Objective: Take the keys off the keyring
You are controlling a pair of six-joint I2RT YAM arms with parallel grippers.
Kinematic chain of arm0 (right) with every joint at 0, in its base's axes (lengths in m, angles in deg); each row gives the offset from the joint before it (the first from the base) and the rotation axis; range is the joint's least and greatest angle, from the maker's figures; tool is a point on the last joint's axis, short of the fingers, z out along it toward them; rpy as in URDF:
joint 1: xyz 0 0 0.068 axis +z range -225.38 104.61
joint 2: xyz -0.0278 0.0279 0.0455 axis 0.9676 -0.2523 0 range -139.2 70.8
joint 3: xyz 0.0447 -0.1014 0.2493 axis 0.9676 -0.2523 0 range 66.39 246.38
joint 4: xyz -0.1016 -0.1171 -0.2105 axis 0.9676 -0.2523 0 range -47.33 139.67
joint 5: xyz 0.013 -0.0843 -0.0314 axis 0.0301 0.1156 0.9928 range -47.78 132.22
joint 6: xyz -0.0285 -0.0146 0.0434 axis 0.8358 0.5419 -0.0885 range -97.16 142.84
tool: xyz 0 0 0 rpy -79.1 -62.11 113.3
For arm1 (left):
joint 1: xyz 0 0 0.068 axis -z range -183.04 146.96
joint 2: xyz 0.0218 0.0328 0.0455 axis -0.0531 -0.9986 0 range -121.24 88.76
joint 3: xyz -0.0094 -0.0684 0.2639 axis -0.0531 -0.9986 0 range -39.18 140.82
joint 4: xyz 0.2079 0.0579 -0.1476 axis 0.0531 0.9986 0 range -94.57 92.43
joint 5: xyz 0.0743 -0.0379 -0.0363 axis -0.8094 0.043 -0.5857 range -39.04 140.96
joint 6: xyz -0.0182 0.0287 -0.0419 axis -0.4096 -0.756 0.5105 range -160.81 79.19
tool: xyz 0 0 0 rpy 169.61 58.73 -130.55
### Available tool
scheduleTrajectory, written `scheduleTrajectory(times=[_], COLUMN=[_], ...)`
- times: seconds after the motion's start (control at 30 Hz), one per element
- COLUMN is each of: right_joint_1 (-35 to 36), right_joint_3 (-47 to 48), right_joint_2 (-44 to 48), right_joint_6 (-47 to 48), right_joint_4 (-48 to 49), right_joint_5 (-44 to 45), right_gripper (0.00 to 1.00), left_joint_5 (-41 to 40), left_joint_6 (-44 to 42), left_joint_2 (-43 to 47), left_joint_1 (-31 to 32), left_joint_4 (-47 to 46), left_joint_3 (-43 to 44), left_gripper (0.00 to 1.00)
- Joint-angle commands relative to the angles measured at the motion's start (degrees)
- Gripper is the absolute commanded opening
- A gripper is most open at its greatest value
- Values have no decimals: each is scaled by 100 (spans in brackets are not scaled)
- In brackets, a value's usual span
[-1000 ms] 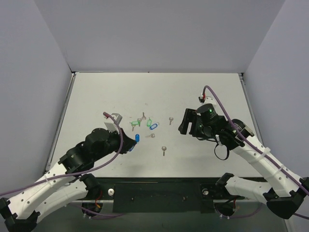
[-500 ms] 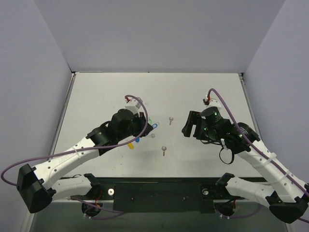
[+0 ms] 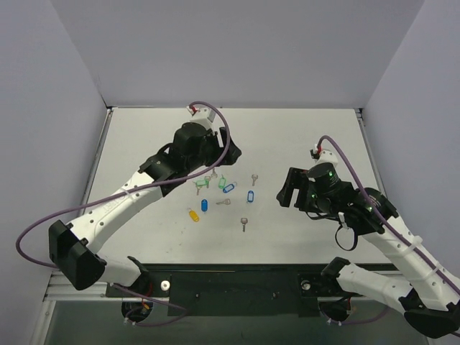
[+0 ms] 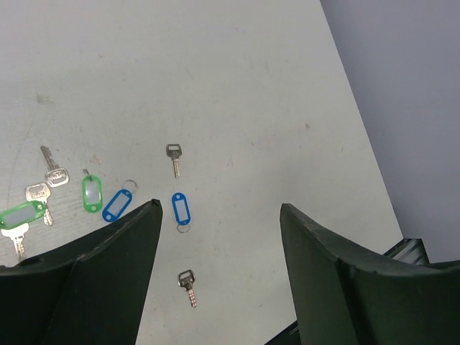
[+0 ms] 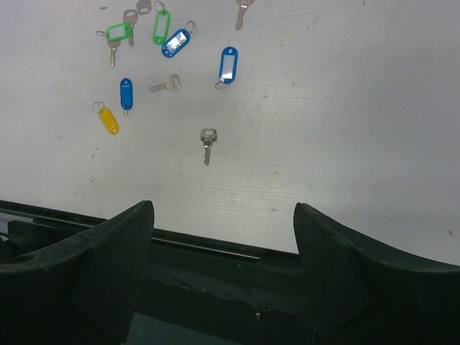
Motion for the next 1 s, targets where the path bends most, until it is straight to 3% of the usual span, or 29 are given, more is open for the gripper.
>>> scheduleTrajectory(times=[0.0, 0.27, 0.43, 0.6, 0.8, 0.97], right_joint_1=[-41, -32, -32, -32, -32, -23], right_joint_3=[262, 525, 587, 684, 649, 544], right_joint_2=[144, 391, 513, 557, 654, 768], right_joint_6=[113, 578, 755, 633, 500, 465], right_joint_4=[-201, -121, -69, -7, 54, 89], right_joint_5=[255, 598, 616, 519, 440, 308], right_gripper=[74, 76, 79, 80, 82, 82], left_joint_5=[115, -69, -702, -1089, -2081, -2758], left_joint_6=[-140, -587, -1237, -1722, -1986, -2074], left_joint_2=[260, 1488, 2360, 3036, 3284, 3066], left_joint_1=[-176, -747, -1107, -1853, -2338, -2663], left_joint_4=[31, 93, 163, 199, -618, -2540], left_joint_3=[419, -248, -1277, -2277, -3437, -4598], left_gripper=[77, 77, 77, 76, 75, 75])
